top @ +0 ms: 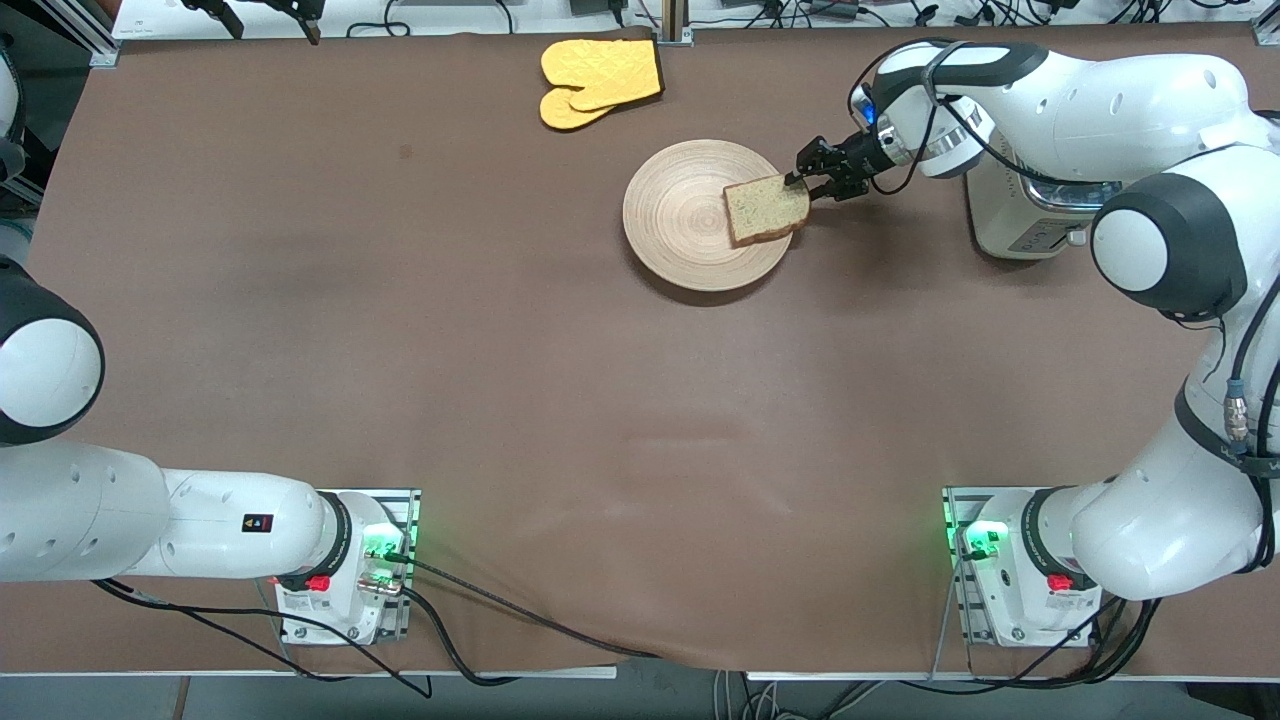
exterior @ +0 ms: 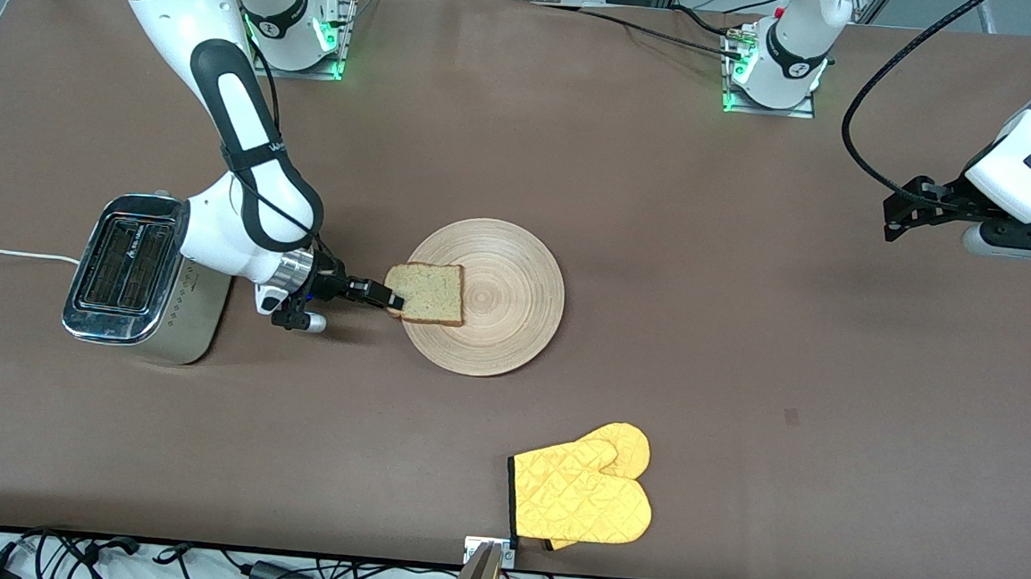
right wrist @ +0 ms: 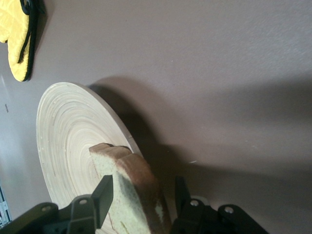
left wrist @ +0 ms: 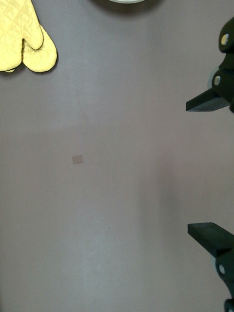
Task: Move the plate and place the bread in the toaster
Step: 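Grasp the bread slice edge on the plate with the right gripper, then lift the bread with the right gripper and carry it above the toaster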
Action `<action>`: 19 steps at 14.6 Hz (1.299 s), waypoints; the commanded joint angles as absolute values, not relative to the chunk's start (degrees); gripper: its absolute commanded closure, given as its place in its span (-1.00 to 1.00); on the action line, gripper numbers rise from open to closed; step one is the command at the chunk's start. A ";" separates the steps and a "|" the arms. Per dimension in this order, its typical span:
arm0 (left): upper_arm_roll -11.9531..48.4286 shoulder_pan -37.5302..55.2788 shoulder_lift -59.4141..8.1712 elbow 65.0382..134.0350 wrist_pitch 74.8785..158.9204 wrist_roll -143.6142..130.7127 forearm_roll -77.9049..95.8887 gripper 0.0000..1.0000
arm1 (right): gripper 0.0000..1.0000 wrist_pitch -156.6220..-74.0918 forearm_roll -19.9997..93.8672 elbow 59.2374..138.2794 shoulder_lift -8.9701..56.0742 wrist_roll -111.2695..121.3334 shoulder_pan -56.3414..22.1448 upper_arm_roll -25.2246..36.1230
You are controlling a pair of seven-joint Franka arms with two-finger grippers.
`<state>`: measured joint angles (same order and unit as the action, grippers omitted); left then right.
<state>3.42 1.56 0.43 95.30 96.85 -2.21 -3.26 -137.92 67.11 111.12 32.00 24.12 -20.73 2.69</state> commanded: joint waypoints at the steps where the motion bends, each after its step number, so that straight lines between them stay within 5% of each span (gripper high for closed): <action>1: 4.30 1.58 1.14 94.66 95.71 -3.25 -4.22 -1.00 | 0.34 -137.99 68.29 112.41 30.59 23.20 -21.27 2.64; 7: 4.83 1.49 0.97 94.31 95.10 -3.25 -4.13 -1.00 | 0.69 -137.90 68.29 112.24 30.06 24.17 -20.66 2.90; 9: 4.83 1.49 0.97 93.96 95.10 -3.25 -4.13 -1.00 | 1.00 -138.51 68.29 112.32 28.93 23.12 -20.48 2.99; 15: 4.92 1.58 0.97 93.87 95.01 -3.16 -4.22 -1.00 | 1.00 -132.39 67.24 111.36 23.21 19.87 -16.88 5.78; 19: 6.68 1.14 0.88 93.60 95.10 -3.25 -4.31 -1.00 | 1.00 -123.00 52.77 107.87 19.34 12.51 -16.09 12.11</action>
